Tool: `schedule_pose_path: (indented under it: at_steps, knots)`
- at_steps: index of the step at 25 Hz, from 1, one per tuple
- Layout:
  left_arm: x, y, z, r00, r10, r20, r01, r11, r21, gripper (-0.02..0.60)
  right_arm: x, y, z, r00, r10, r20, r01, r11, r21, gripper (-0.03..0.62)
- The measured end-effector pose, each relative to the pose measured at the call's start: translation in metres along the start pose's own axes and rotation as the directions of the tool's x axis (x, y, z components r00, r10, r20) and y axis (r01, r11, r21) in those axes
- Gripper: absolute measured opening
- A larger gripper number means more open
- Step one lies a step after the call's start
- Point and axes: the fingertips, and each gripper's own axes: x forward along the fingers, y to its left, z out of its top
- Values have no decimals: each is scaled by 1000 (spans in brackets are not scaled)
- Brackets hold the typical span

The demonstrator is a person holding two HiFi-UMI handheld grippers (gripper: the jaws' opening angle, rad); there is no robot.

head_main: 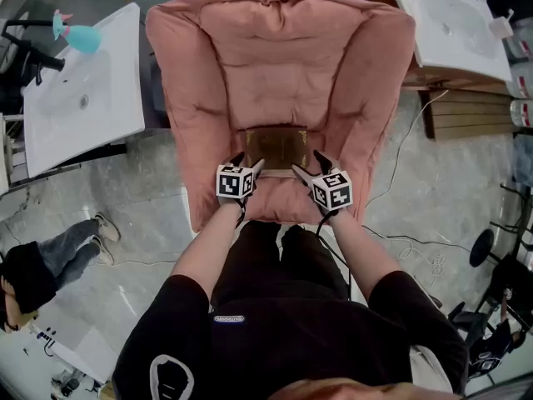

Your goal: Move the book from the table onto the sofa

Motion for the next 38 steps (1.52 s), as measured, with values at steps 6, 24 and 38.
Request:
schedule_pose_path:
  at_steps: [6,24,38]
  knots:
    - [-30,-19,18,1000,-1,14,0,999,35,288,-31,18,22,999,18,26,-17,1000,-23,368]
    - [-163,-104,87,988,-17,154,-3,992,125,288,-175,78,125,969,123,214,-94,986,-141,350]
    - [-272,-184,129,927,-18,375,-44,987,155,284,-280,129,185,904,228,361,-133,954,-269,336]
